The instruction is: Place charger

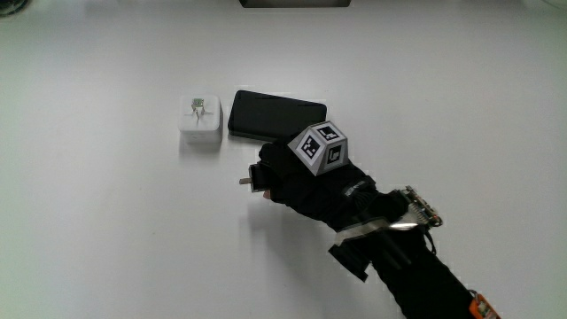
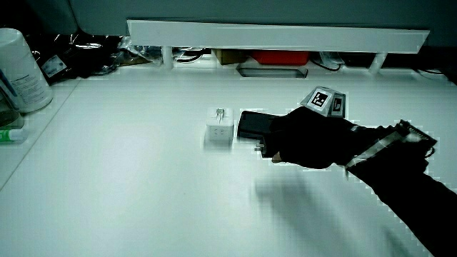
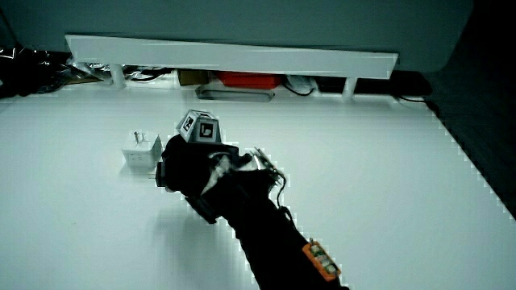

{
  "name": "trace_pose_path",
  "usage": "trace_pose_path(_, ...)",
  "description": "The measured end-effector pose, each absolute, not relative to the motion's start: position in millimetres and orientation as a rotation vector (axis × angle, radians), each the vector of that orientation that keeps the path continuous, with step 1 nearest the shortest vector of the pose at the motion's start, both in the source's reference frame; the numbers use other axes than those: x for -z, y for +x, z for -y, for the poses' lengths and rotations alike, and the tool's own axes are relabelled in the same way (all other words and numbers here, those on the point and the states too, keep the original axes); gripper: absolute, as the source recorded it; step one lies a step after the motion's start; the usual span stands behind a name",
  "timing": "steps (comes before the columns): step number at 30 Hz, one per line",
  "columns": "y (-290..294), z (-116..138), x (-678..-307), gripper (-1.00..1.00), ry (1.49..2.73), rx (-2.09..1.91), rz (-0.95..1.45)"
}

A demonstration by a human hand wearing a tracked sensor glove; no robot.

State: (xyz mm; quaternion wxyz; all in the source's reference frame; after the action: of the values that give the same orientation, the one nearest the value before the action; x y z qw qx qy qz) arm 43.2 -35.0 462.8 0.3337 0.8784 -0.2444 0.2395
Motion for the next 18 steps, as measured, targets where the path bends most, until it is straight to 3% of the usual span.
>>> trace_pose_path(18, 26, 31, -528, 0.0, 2.226, -0.539, 0.52)
